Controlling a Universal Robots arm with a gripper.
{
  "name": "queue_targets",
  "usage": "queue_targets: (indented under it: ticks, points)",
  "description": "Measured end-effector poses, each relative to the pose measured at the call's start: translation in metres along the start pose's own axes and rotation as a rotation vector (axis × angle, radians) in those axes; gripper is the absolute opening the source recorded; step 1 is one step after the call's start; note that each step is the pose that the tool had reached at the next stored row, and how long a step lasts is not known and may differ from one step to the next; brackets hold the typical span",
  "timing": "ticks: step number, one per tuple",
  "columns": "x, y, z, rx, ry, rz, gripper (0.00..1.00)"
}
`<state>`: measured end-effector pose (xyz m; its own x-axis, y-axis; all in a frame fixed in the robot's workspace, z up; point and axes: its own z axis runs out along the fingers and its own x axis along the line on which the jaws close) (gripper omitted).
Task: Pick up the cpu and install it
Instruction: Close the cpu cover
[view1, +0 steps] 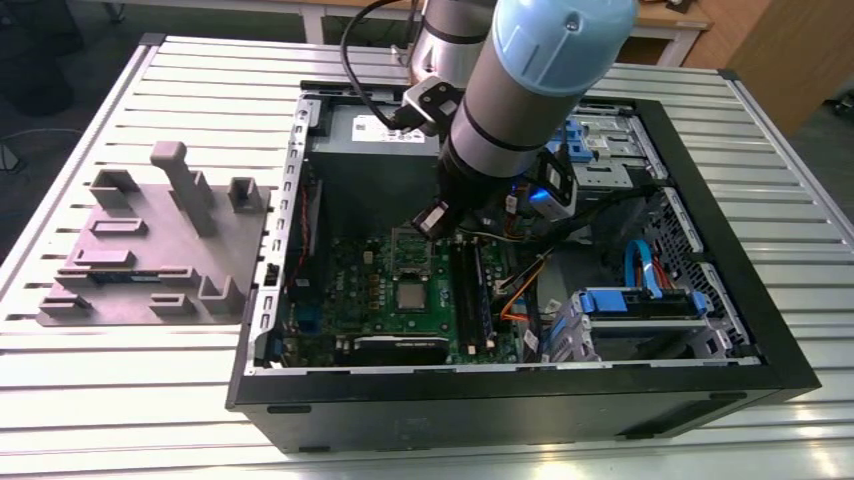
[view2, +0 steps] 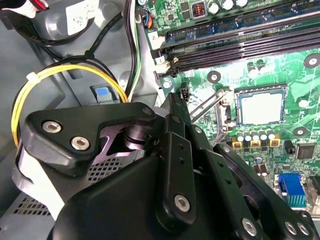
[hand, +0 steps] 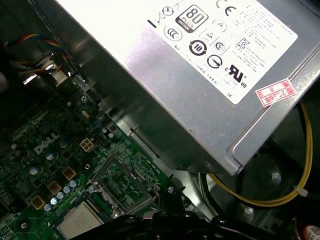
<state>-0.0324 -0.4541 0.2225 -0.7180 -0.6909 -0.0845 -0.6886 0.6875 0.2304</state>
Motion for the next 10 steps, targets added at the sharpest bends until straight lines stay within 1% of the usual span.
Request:
queue_targets:
  ticks: [4, 10]
  points:
    - [-0.0001, 0.0007, -0.0024, 0.0001, 0.0017, -0.005, 0.1]
    - [0.0002, 0.0017, -0.0048, 0.003, 0.0082, -0.016, 0.1]
